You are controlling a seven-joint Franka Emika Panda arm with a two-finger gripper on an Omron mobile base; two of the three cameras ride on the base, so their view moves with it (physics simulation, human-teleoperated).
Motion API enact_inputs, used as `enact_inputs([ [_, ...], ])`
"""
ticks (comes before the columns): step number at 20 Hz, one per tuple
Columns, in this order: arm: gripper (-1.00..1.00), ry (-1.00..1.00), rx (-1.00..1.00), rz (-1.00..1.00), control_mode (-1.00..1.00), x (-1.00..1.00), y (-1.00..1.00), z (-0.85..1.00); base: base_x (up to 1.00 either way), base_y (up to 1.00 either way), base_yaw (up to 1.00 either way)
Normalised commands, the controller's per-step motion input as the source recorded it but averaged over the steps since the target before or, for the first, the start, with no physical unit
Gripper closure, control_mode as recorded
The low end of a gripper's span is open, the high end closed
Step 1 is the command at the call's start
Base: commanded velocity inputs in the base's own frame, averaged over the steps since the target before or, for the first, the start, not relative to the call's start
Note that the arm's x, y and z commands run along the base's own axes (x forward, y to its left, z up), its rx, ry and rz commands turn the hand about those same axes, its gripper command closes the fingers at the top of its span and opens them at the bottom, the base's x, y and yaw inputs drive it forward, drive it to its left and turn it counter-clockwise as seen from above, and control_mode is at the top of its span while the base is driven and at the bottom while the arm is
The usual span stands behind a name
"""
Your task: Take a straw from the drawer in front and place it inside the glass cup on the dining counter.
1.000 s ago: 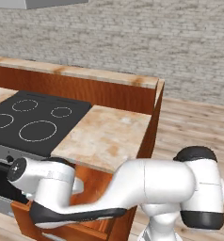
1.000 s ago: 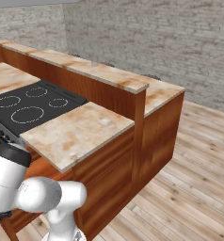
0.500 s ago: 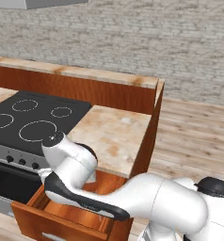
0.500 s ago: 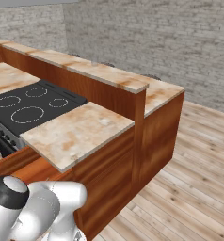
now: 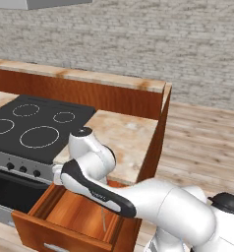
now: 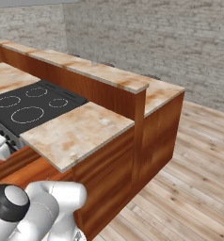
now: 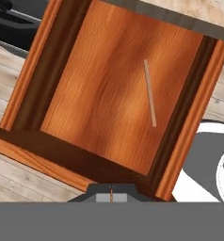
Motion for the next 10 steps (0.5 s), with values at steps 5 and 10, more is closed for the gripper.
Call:
enact_inputs([
  [5, 1.0, 0.15, 0.14, 0.0, -1.0, 0.22, 0.0, 0.0, 0.0, 0.0, 0.0],
  [10, 1.0, 0.1, 0.06, 0.0, -1.0, 0.06, 0.0, -0.09, 0.0, 0.0, 0.0],
])
